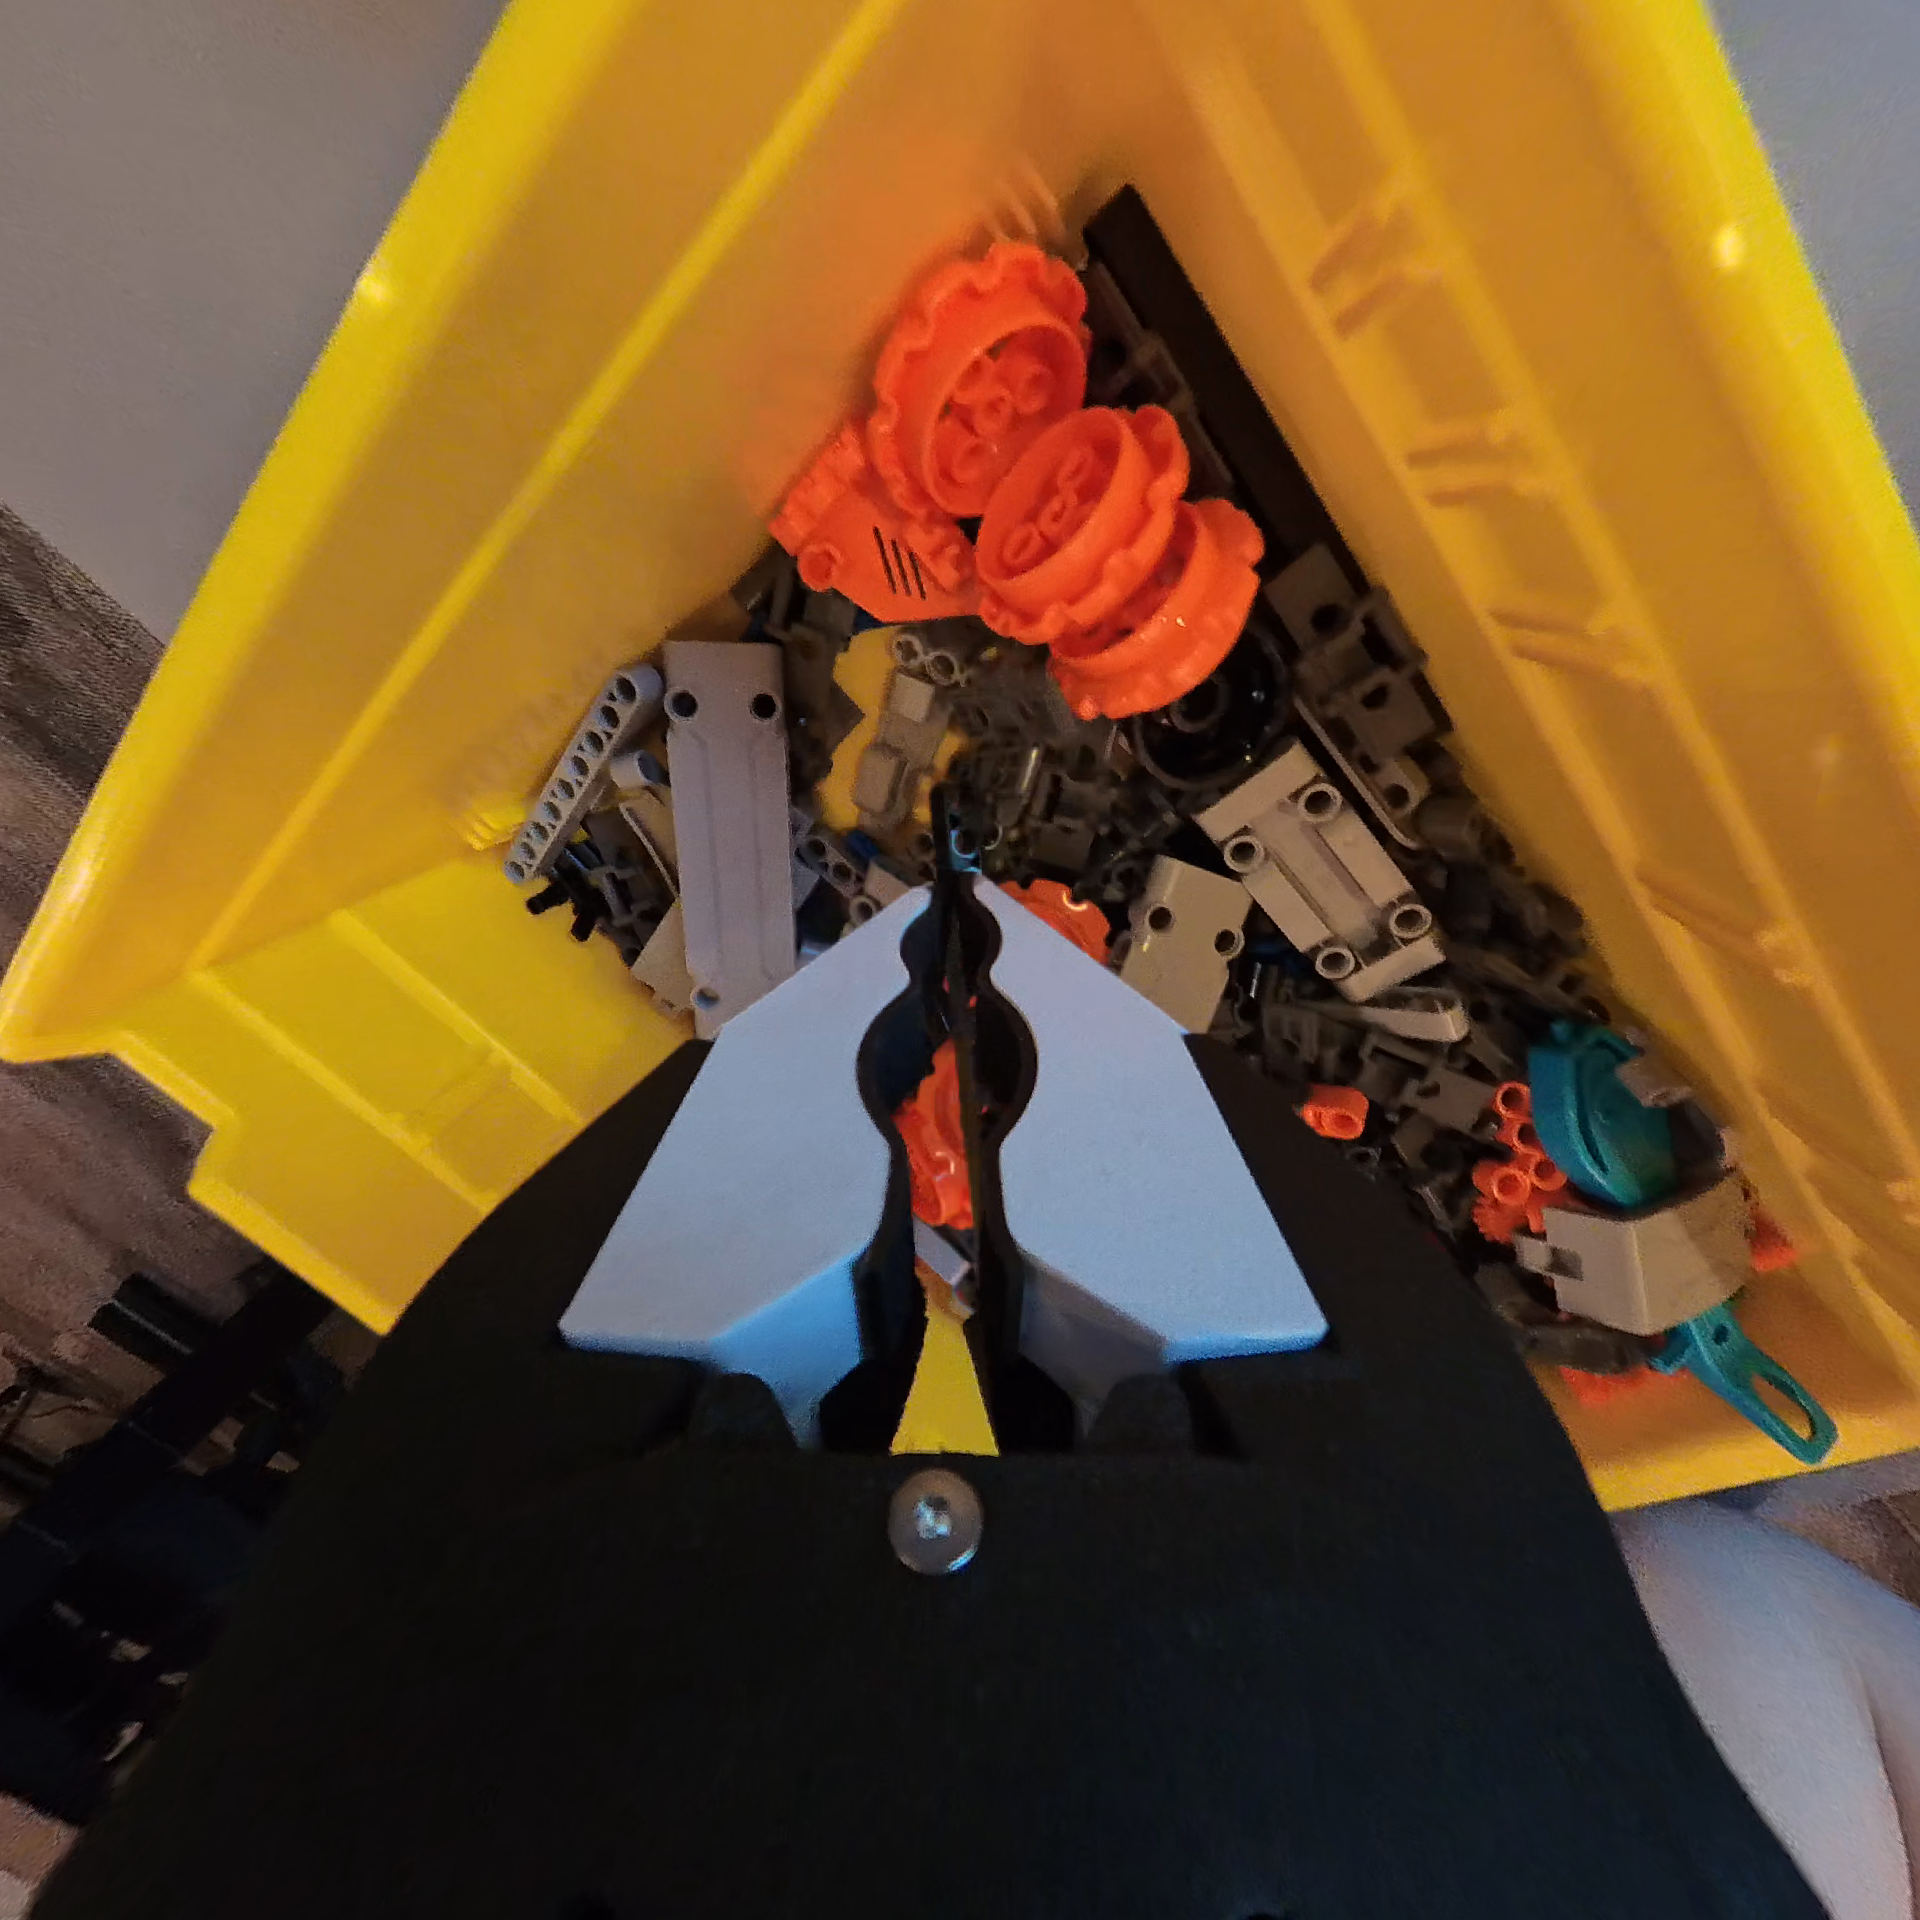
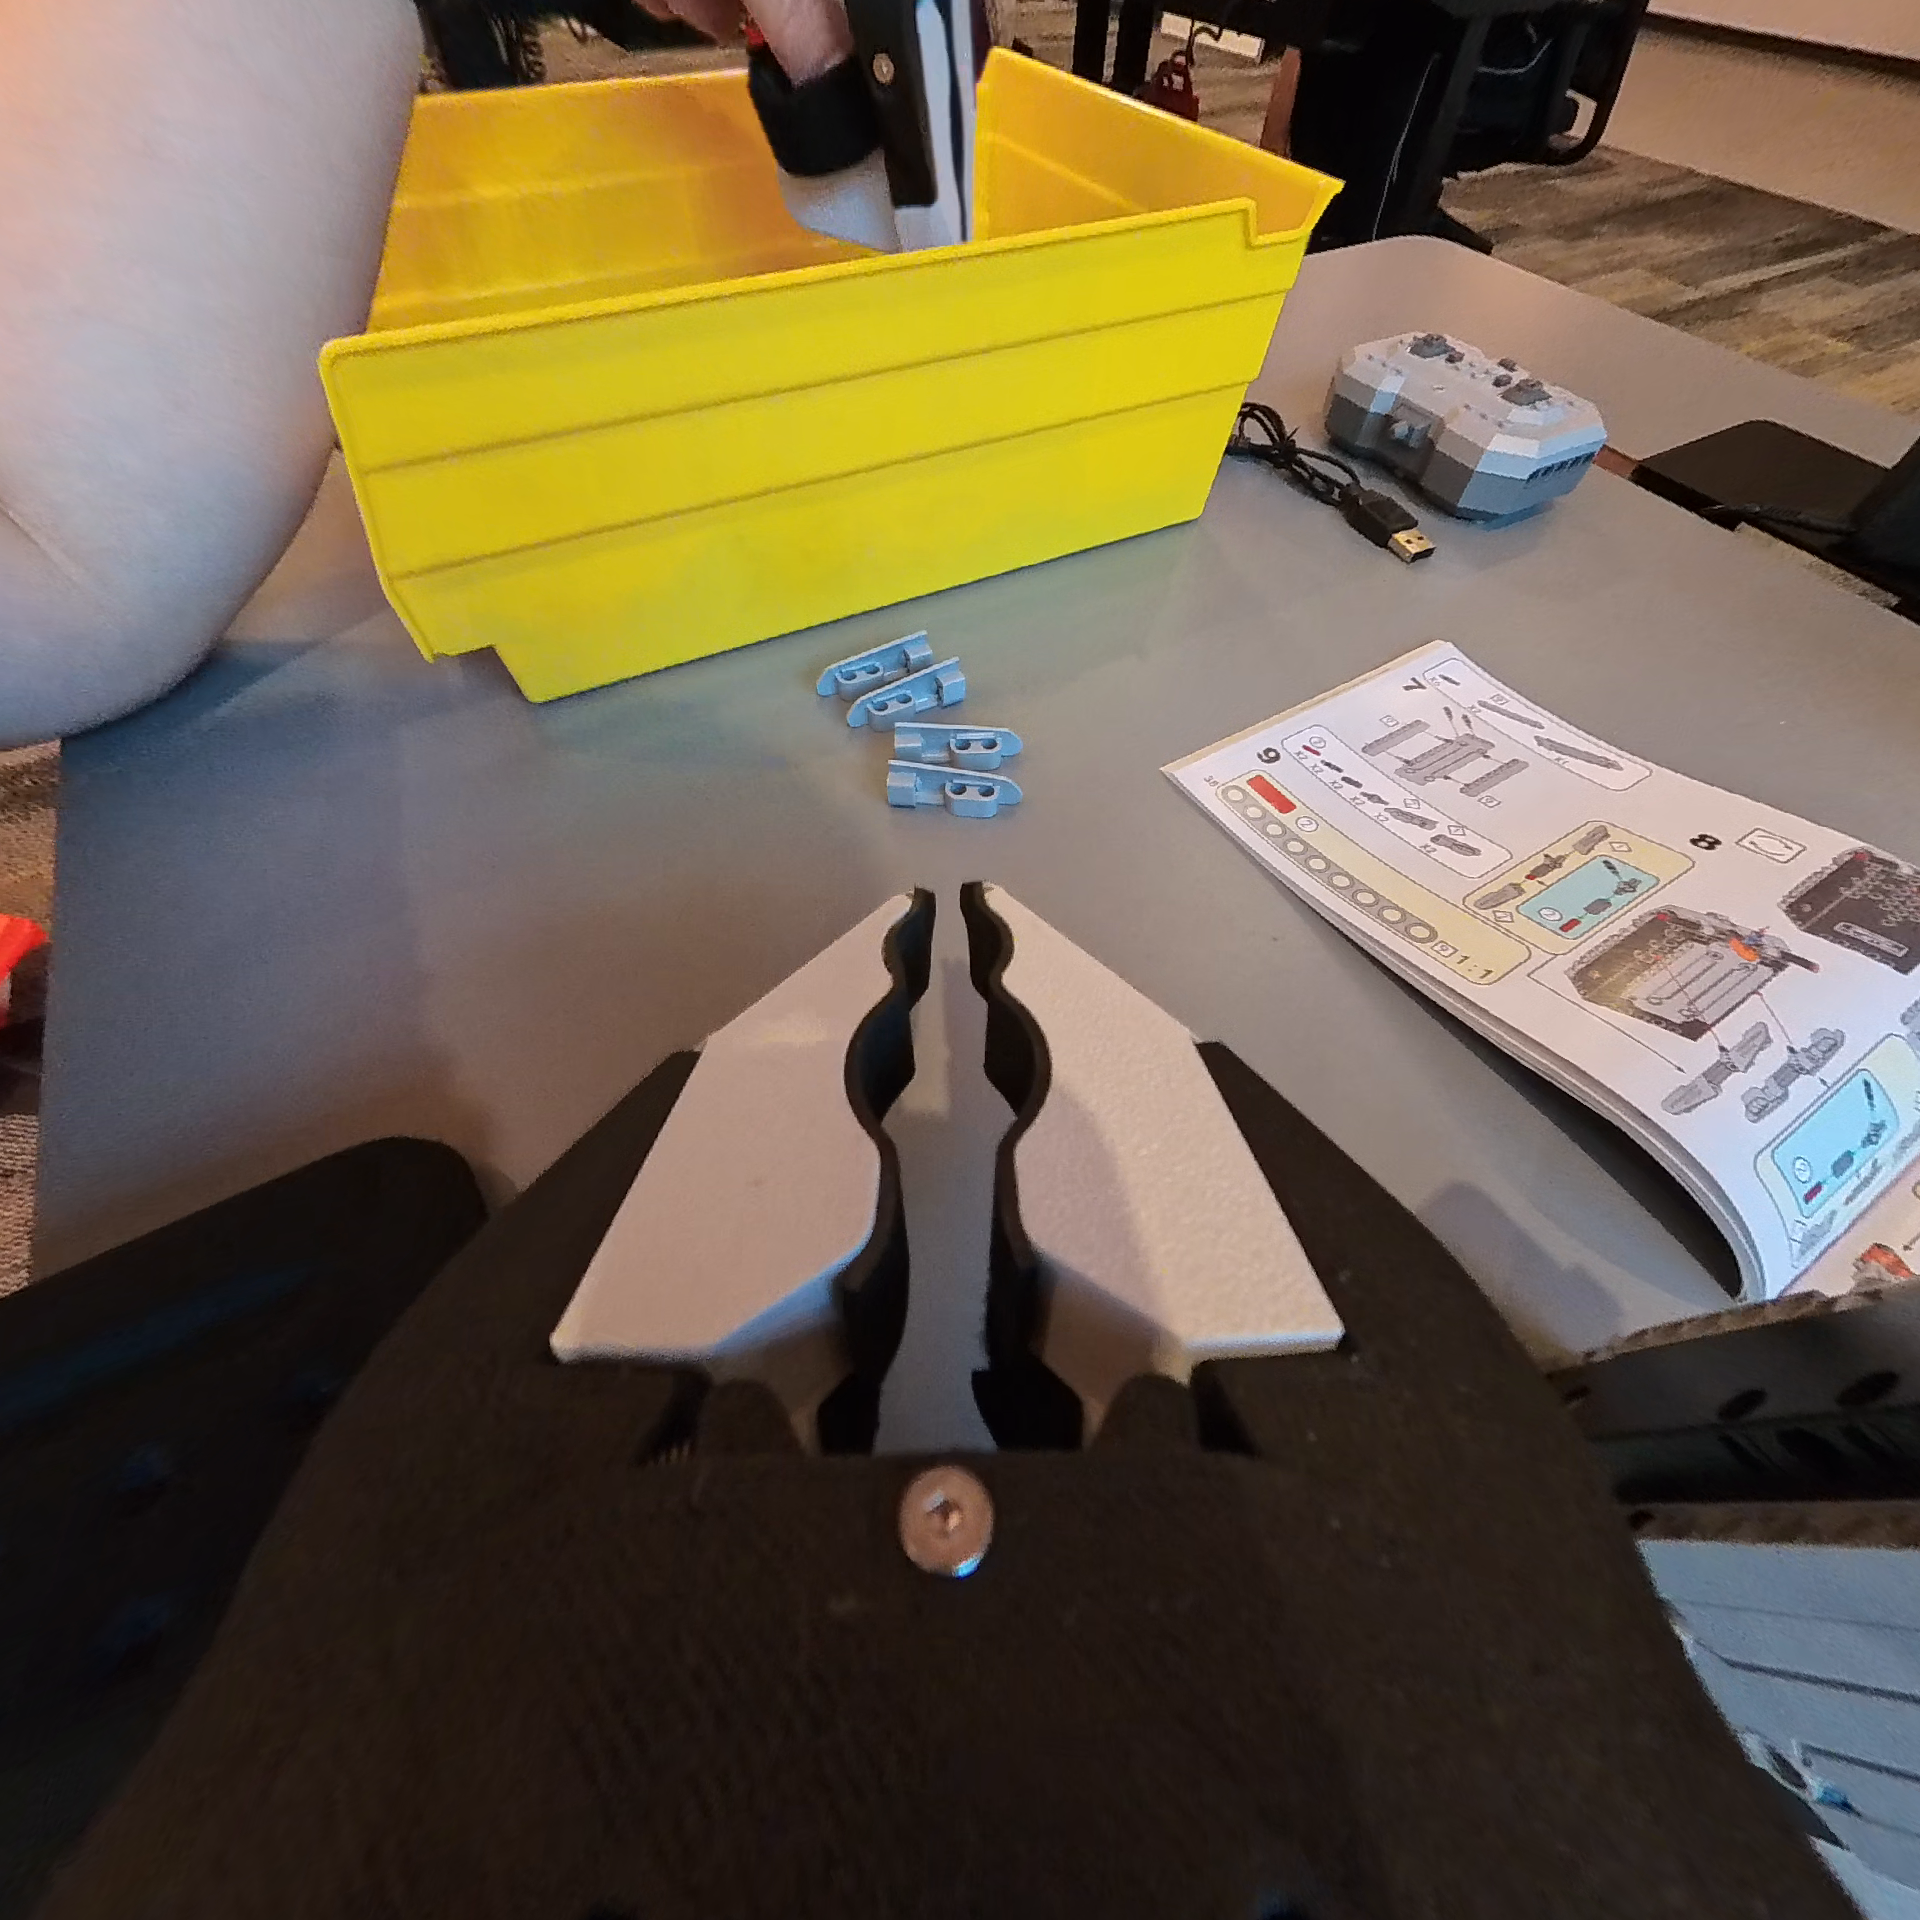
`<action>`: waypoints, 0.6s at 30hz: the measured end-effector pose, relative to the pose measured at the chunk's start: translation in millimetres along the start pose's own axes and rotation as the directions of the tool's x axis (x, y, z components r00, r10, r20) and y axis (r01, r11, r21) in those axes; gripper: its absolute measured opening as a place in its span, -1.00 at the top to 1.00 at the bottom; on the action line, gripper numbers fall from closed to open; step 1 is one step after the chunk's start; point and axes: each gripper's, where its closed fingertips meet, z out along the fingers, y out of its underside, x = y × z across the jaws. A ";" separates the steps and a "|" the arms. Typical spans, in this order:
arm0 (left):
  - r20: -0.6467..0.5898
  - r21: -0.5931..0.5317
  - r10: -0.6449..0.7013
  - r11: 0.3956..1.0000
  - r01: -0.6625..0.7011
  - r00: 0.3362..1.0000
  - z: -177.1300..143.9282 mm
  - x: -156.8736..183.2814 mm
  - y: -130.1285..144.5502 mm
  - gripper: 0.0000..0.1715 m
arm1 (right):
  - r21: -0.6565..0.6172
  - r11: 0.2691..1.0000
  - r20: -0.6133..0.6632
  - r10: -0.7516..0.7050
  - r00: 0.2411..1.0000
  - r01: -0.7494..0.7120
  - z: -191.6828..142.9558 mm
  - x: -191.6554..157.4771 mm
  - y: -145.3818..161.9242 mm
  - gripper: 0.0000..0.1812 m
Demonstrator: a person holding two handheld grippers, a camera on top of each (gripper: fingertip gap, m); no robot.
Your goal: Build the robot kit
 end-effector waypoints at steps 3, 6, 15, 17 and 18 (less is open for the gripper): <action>0.016 0.002 0.017 1.000 -0.017 1.000 -6.9 1.9 1.8 1.00 | -0.002 1.000 0.028 0.008 1.000 -0.008 1.4 -4.3 1.0 0.95; 0.008 0.003 0.035 0.999 -0.035 0.999 -10.1 5.8 2.6 1.00 | -0.019 1.000 0.040 0.010 0.999 -0.010 3.0 -5.1 4.6 0.94; 0.025 -0.009 -0.005 1.000 0.005 1.000 -18.5 0.3 11.6 1.00 | 0.005 0.994 0.060 0.107 0.992 -0.107 4.1 5.8 3.3 0.95; 0.008 -0.001 -0.007 1.000 0.007 1.000 -20.0 2.3 13.0 1.00 | 0.002 0.993 0.064 0.115 0.991 -0.115 4.4 6.1 3.8 0.95; -0.005 -0.003 -0.008 1.000 0.008 1.000 -20.8 4.4 14.7 1.00 | 0.003 0.993 0.063 0.115 0.991 -0.116 4.3 6.1 3.6 0.95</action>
